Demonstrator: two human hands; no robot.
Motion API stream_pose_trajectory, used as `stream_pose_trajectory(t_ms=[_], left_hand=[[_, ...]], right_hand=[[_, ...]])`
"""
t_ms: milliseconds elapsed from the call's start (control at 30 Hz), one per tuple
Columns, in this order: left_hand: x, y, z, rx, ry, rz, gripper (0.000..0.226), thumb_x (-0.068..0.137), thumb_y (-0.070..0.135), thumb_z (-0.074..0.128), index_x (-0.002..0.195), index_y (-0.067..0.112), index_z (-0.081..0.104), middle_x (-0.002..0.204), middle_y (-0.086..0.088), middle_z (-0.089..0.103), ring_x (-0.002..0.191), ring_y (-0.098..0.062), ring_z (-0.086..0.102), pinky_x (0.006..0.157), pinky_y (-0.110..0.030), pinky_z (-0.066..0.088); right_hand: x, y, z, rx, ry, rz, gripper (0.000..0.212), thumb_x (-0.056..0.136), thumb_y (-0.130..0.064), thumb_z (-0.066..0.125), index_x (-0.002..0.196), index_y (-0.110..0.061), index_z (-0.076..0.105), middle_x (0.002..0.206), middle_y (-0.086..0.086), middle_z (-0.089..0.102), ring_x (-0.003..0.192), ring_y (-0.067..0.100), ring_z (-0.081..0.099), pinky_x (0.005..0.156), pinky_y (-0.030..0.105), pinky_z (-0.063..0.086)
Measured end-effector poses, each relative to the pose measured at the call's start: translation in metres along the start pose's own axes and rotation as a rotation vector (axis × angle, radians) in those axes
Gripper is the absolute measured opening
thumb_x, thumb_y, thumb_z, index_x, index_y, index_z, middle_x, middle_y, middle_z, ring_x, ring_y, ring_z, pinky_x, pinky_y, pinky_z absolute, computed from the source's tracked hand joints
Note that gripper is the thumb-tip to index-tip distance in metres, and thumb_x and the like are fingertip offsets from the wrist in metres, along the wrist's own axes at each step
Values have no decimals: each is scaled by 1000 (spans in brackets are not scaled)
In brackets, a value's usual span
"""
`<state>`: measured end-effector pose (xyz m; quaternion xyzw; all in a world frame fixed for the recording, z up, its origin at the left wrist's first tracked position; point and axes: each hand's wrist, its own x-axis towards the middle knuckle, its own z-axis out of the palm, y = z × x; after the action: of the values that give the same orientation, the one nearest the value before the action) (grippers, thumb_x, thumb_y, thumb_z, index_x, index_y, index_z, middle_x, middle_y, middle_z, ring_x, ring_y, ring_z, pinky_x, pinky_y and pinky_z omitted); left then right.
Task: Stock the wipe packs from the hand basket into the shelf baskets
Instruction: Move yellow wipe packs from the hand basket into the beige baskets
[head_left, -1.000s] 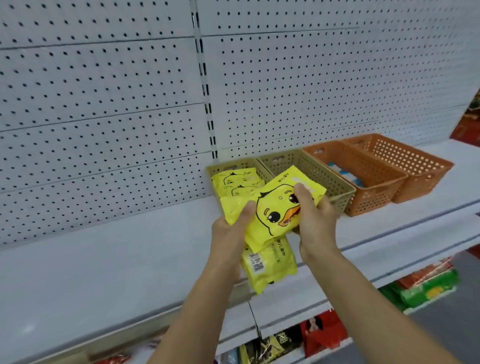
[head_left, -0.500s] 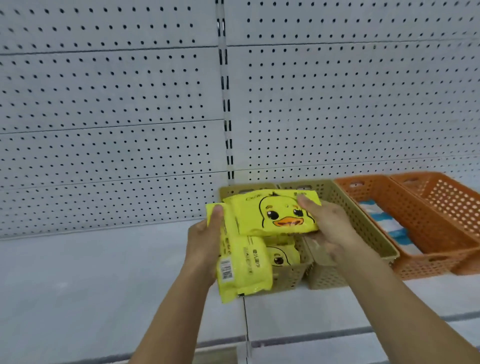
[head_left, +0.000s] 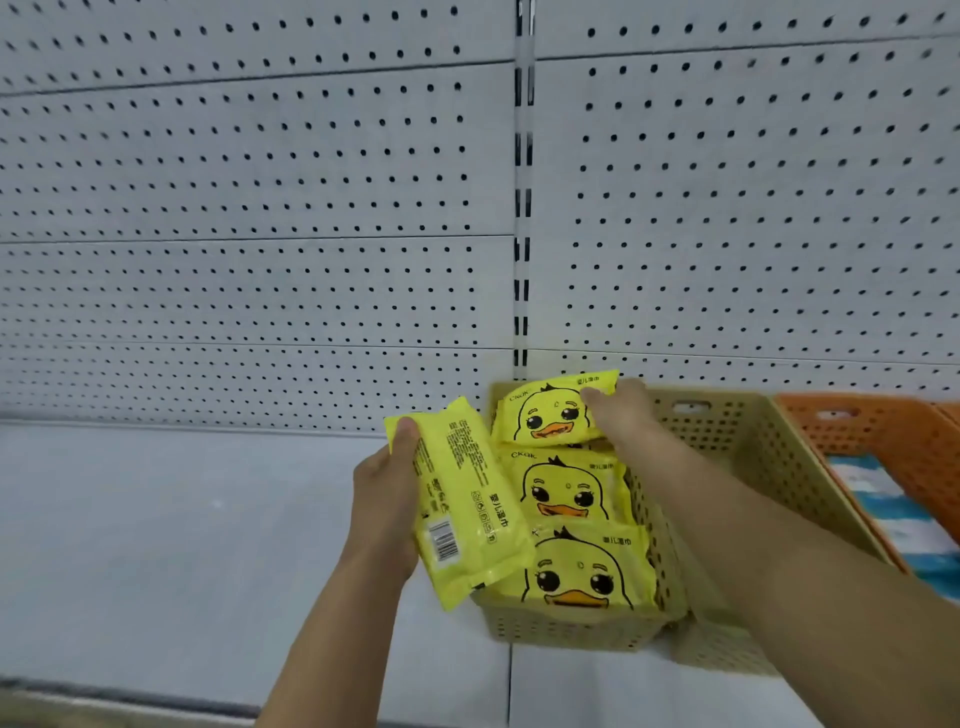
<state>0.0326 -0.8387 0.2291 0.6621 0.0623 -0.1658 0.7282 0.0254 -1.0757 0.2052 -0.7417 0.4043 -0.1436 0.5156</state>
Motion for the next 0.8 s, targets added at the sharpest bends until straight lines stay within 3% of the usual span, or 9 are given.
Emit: stream_pose_trajectory(t_ms=[67, 200, 267, 367, 500, 567, 667, 733, 800], left_hand=[[3, 0, 0, -6, 16, -5, 40, 99, 39, 50, 88, 5, 67, 70, -8, 72, 64, -25, 68, 70, -40, 58], [8, 0, 0, -21, 38, -10, 41, 99, 40, 50, 92, 3, 68, 77, -13, 72, 71, -29, 69, 77, -47, 58], [10, 1, 1, -27, 49, -14, 42, 99, 41, 50, 94, 3, 67, 84, -17, 72, 77, -31, 70, 80, -49, 58], [12, 2, 2, -47, 51, -19, 41, 99, 41, 49, 96, 4, 67, 90, -17, 73, 83, -33, 70, 81, -50, 58], [17, 0, 5, -92, 52, -27, 38, 99, 40, 50, 102, 6, 66, 101, -19, 72, 94, -37, 69, 85, -56, 55], [20, -2, 7, -119, 44, -27, 31, 99, 38, 50, 97, 12, 66, 97, -14, 72, 90, -33, 70, 84, -50, 57], [25, -2, 12, -155, 42, -17, 20, 100, 35, 49, 91, 21, 61, 89, -5, 68, 79, -22, 65, 72, -37, 55], [28, -3, 17, -175, 38, -21, 16, 100, 34, 48, 96, 23, 60, 92, -4, 66, 82, -23, 64, 72, -39, 54], [25, -3, 25, -192, 1, -22, 17, 101, 32, 46, 100, 22, 60, 97, -7, 66, 87, -25, 64, 74, -41, 55]], right_hand=[[2, 3, 5, -203, 69, -125, 33, 95, -16, 52, 120, 2, 40, 100, 14, 50, 92, 29, 50, 71, 32, 39], [4, 18, 14, -702, 262, -574, 53, 86, -9, 56, 136, -3, 38, 137, 20, 40, 124, 35, 36, 103, 40, 32], [0, 23, 21, -800, 130, -616, 49, 95, -24, 48, 142, -14, 36, 149, 16, 30, 136, 34, 26, 110, 43, 25], [-5, 40, 37, -913, -211, -486, 57, 100, -52, 22, 152, -32, 10, 161, 5, -5, 147, 29, -7, 117, 50, 2], [-2, 35, 35, -911, -376, -385, 63, 96, -61, 18, 151, -39, -5, 159, 0, -19, 144, 26, -23, 116, 52, -11], [-7, 27, 24, -852, -402, -434, 68, 98, -51, 35, 151, -38, -5, 159, -1, -18, 146, 25, -19, 118, 51, -6], [-42, 21, 9, -632, -400, -665, 99, 84, -17, 64, 148, -46, -5, 157, -16, -16, 147, 15, -7, 116, 43, 21], [-75, 20, 5, -540, -400, -867, 106, 77, -14, 71, 145, -53, -1, 154, -26, -13, 145, 8, 4, 99, 34, 42], [-94, 25, 7, -501, -294, -1042, 99, 74, -7, 72, 143, -52, 17, 156, -25, 4, 141, 8, 21, 82, 35, 53]])
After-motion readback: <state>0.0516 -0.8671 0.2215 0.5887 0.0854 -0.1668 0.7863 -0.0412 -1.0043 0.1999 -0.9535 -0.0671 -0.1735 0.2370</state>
